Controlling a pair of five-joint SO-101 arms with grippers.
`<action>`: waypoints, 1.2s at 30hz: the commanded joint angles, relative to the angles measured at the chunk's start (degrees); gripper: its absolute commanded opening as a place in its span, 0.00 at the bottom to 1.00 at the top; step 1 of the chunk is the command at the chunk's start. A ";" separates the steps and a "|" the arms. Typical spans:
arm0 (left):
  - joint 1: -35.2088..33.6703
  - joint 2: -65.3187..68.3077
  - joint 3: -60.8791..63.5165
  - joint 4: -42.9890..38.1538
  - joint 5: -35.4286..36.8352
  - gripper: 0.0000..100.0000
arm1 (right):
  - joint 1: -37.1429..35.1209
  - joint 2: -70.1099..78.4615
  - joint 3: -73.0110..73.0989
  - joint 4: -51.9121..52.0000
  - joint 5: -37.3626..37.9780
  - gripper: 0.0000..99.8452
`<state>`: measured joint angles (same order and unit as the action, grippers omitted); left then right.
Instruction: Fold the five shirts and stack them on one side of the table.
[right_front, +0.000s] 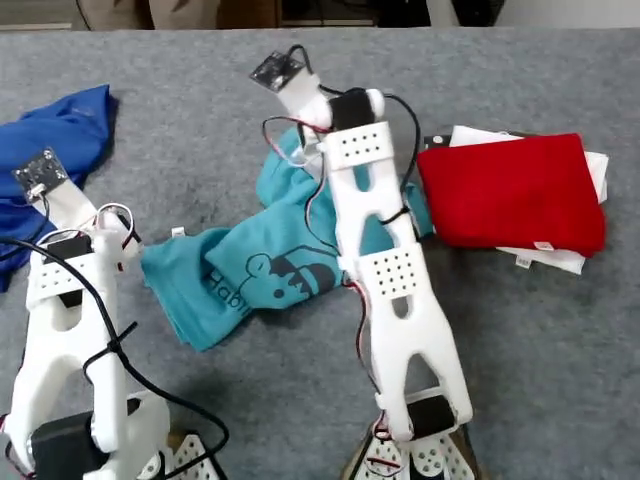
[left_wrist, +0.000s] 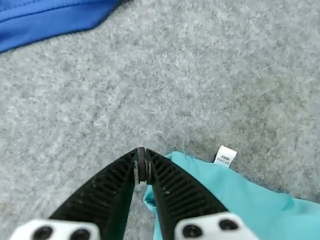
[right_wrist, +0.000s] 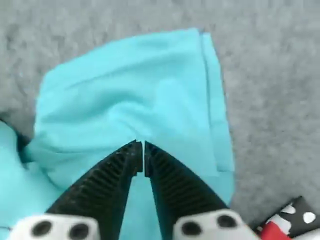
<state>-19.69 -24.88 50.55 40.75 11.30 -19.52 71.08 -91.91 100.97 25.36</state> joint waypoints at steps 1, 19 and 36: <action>0.62 -0.13 -2.55 -0.70 0.09 0.02 | 0.04 1.01 1.27 1.23 0.97 0.01; 0.18 -0.13 -2.64 -0.62 0.09 0.02 | 5.58 -10.07 36.09 1.32 0.00 0.00; 0.35 -0.13 -2.64 -0.62 0.09 0.02 | 2.68 -43.12 79.60 -15.12 5.80 0.00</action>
<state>-19.69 -24.79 50.55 40.66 11.30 -15.21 35.03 -15.69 87.87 29.49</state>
